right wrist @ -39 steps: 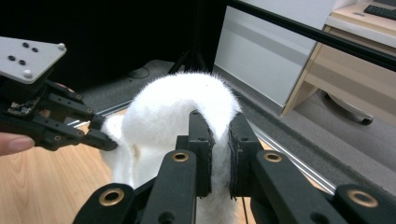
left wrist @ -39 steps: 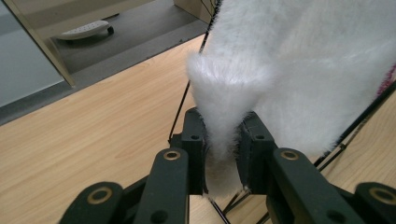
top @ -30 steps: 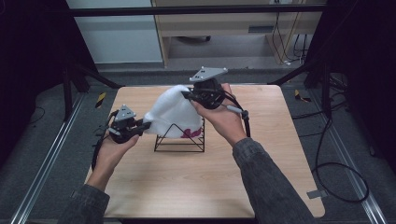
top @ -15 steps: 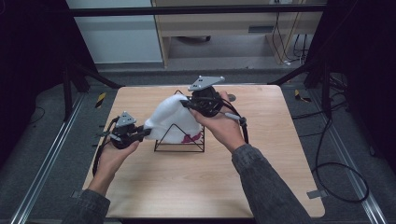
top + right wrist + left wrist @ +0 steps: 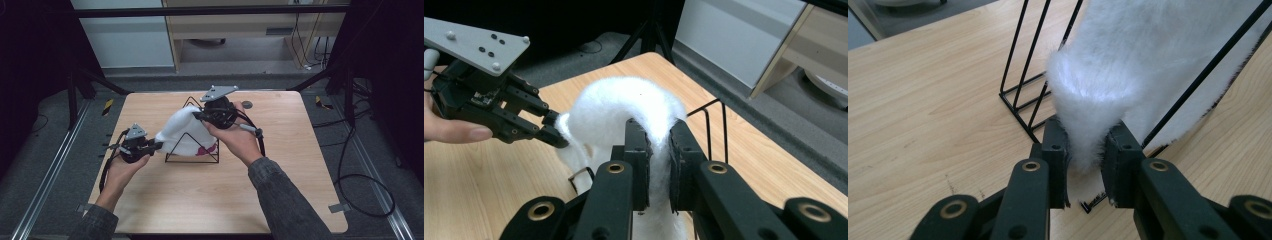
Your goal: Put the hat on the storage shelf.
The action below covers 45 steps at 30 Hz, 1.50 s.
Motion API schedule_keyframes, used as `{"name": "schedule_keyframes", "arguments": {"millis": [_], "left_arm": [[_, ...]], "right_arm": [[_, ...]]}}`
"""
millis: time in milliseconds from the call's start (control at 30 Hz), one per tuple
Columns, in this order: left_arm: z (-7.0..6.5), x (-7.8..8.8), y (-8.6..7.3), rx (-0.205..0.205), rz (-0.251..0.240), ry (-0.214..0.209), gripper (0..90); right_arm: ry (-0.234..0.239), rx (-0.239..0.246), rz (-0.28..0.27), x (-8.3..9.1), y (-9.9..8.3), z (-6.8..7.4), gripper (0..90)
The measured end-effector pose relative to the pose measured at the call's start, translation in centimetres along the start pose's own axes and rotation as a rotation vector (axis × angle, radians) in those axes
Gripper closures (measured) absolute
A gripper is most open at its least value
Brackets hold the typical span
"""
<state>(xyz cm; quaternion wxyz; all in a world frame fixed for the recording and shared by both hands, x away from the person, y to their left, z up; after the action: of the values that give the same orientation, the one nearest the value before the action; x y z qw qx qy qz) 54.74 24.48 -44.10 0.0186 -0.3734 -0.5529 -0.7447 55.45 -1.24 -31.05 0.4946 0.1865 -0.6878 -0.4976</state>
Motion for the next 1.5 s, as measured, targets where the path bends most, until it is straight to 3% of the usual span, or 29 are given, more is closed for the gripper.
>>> {"name": "schedule_keyframes", "arguments": {"millis": [433,867,1067,1333,1500], "left_arm": [[-0.3,-1.3,-1.3,-0.030,0.070,-0.010,75.3],[-0.1,-1.8,-1.9,-0.030,0.102,-0.009,75.7],[0.4,-1.8,-2.6,-0.015,0.108,-0.022,76.6],[0.3,-1.8,-2.7,-0.024,0.115,-0.020,76.6],[0.5,-1.2,-2.8,-0.014,0.096,-0.014,75.4]], "right_arm": [[0.024,-0.004,0.044,-1.3,-0.7,0.6,81.7],[0.041,-0.020,0.074,-2.2,-1.2,1.0,79.9],[0.050,-0.024,0.086,-2.8,-1.3,1.2,77.8],[0.052,-0.031,0.097,-3.2,-1.4,1.2,73.6],[0.058,-0.038,0.101,-3.0,-1.5,1.5,67.5]]}}
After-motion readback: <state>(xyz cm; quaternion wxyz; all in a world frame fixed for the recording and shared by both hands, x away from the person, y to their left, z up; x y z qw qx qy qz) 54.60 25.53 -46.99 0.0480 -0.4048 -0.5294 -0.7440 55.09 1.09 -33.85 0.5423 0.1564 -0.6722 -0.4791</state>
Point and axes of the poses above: each handheld gripper's, and its own axes: x roughly backward along the jaws, y roughly out of its top, z roughly to its left, the point moved 3 cm from there along -x, roughly forward along the jaws, and after that the axes turned 9 degrees about y, right-handed, at the moved point
